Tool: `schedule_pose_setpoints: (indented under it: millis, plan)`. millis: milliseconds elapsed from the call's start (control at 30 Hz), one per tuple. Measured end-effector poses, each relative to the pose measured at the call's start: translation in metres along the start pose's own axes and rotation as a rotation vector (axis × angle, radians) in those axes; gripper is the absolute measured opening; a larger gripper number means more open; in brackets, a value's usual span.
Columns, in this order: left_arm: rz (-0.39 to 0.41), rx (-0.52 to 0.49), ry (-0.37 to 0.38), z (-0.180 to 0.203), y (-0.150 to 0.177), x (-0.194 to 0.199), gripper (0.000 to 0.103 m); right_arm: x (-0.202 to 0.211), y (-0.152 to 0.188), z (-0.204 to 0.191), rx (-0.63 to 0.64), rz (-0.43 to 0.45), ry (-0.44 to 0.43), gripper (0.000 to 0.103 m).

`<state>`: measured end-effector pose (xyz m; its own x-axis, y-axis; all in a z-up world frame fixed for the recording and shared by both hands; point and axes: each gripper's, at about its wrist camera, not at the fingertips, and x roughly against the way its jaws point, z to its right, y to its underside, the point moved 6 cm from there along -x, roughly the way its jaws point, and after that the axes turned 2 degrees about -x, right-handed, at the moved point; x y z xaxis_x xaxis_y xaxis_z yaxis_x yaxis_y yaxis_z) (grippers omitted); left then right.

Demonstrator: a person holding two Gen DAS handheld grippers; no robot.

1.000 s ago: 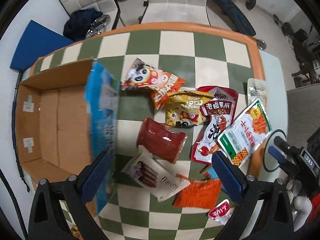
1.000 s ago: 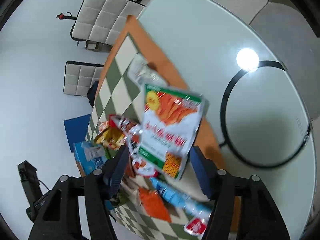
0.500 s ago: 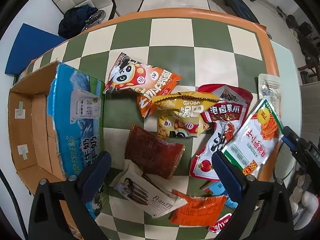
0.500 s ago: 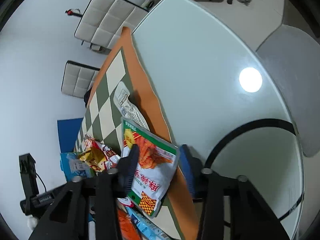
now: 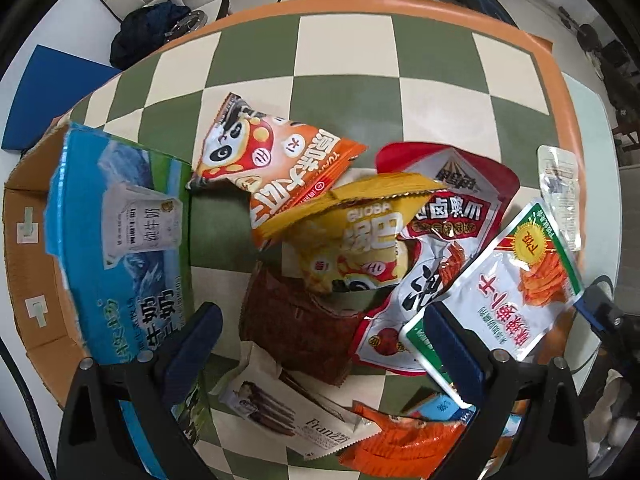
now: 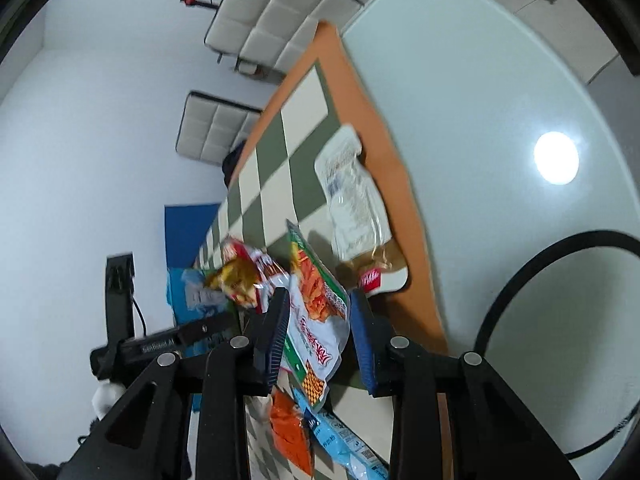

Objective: Organize snacks
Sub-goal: 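Grasp the green-bordered white spicy-strip bag with the right gripper and lift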

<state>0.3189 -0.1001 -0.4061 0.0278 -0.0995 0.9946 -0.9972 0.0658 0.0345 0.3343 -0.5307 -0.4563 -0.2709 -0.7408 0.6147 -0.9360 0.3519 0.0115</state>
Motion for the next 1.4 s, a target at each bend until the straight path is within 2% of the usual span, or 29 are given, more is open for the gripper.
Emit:
schedule_pose_setpoints:
  millis: [133,333,467,600,733,867,1000,1033,1067,1100,1200,1300,1400]
  plan:
    - [-0.004,-0.020,-0.010,0.003,0.001,-0.008,0.103,-0.014,0.009,0.013,-0.023,-0.044,0.058,0.036]
    - [-0.017,-0.049,-0.012,0.013,-0.005,-0.026,0.102,-0.016,0.021,0.016,-0.076,-0.083,-0.023,0.037]
    - [-0.030,-0.089,-0.018,0.027,0.000,-0.036,0.090,-0.013,0.033,0.016,-0.058,-0.132,-0.027,0.037]
    - [-0.019,-0.120,-0.017,0.039,0.004,-0.042,0.087,-0.016,0.038,0.014,-0.074,-0.149,-0.056,0.039]
    - [-0.011,-0.134,-0.011,0.050,0.006,-0.042,0.080,-0.006,0.040,0.019,-0.102,-0.137,-0.103,0.039]
    - [-0.006,-0.134,-0.005,0.057,0.008,-0.044,0.080,-0.009,0.050,0.017,-0.118,-0.152,-0.132,0.039]
    - [-0.007,-0.134,-0.006,0.068,-0.001,-0.049,0.080,-0.035,0.058,-0.002,-0.104,-0.169,-0.127,0.039]
    - [-0.009,-0.132,-0.006,0.071,-0.001,-0.050,0.080,-0.037,0.059,-0.004,-0.096,-0.150,-0.099,0.035]
    - [-0.012,-0.128,-0.003,0.075,-0.011,-0.051,0.080,-0.039,0.061,-0.005,-0.126,-0.158,-0.063,0.021]
    - [-0.018,-0.123,0.005,0.073,-0.016,-0.049,0.080,-0.036,0.061,-0.004,-0.137,-0.140,-0.056,0.014]
    - [0.002,-0.077,0.068,0.069,-0.029,-0.038,0.080,-0.018,0.053,-0.006,-0.169,-0.061,-0.072,0.011]
    - [0.009,-0.037,0.129,0.064,-0.038,-0.038,0.080,0.013,0.045,-0.004,-0.156,0.012,-0.023,0.011]
    - [0.000,-0.019,0.136,0.066,-0.047,-0.045,0.080,0.042,0.033,0.001,-0.141,0.044,0.008,0.011]
